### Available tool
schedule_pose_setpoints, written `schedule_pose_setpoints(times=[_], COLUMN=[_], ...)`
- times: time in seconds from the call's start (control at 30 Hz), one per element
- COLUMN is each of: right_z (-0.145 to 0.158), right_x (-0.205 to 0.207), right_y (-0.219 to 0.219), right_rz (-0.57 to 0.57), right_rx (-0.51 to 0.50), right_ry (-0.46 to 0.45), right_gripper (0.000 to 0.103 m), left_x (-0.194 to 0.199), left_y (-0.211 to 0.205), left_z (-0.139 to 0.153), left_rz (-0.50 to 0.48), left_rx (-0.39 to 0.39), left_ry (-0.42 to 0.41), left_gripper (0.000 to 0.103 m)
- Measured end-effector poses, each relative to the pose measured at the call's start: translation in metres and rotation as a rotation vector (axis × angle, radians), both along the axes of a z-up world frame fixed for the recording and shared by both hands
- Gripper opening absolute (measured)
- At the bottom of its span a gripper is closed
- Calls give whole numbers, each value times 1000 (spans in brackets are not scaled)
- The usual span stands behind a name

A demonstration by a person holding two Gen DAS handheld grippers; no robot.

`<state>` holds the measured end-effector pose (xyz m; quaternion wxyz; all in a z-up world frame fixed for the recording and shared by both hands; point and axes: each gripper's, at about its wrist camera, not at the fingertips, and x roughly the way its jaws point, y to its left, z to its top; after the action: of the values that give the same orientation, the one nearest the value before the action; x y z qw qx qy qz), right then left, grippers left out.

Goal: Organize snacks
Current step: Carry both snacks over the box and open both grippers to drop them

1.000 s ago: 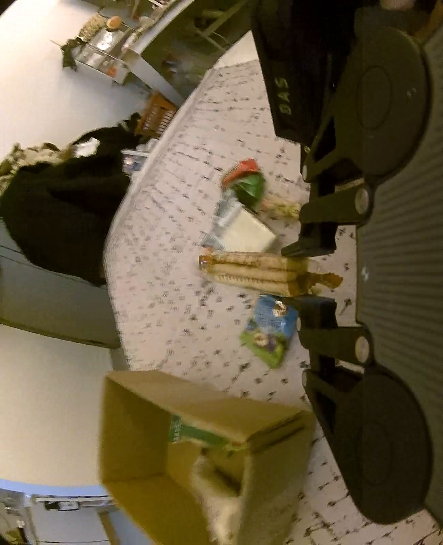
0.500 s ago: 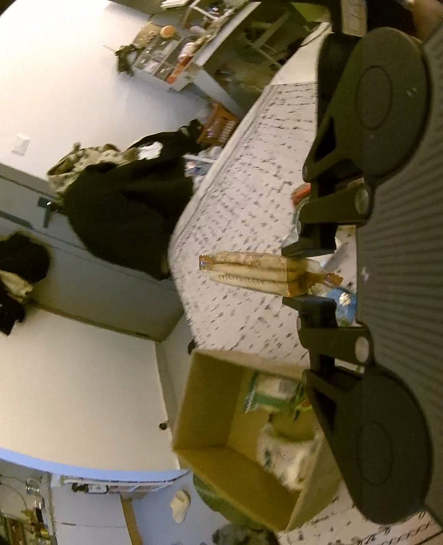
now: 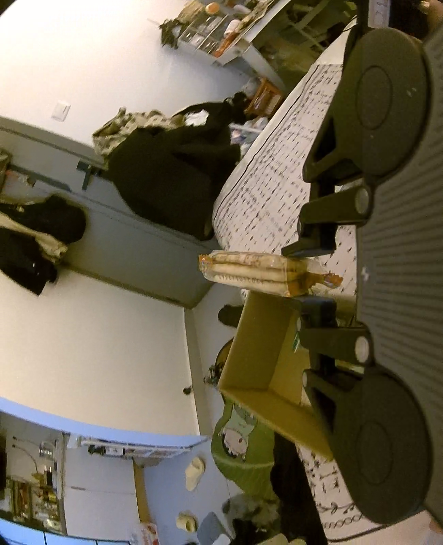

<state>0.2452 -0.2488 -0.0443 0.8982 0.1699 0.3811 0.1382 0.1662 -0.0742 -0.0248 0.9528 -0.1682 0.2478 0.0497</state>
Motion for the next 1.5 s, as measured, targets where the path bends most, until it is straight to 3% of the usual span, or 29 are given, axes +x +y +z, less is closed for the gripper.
schedule_pose_setpoints(times=[0.53,0.67,0.97,1.07,1.2,1.3,1.37,1.5], right_z=[18,11,-7,-11,-14,-14,-12,-2], right_x=[6,15,25,28,28,27,25,23], right_y=[58,69,94,99,106,106,99,77], right_rz=[91,121,154,166,168,151,149,120], right_rx=[78,149,172,225,247,250,271,318], right_ry=[-95,-43,10,41,46,47,38,31], right_gripper=[28,28,28,28,28,37,65,66], left_x=[0,3,13,18,17,14,10,5], left_y=[52,61,77,78,84,87,88,83], left_z=[-13,-20,-45,-50,-52,-49,-46,-39], left_rz=[95,88,124,140,161,176,186,190], left_rx=[-34,-47,-69,-57,-69,-100,-110,-90], left_ry=[37,47,114,150,161,160,152,143], left_gripper=[20,20,21,21,27,35,44,61])
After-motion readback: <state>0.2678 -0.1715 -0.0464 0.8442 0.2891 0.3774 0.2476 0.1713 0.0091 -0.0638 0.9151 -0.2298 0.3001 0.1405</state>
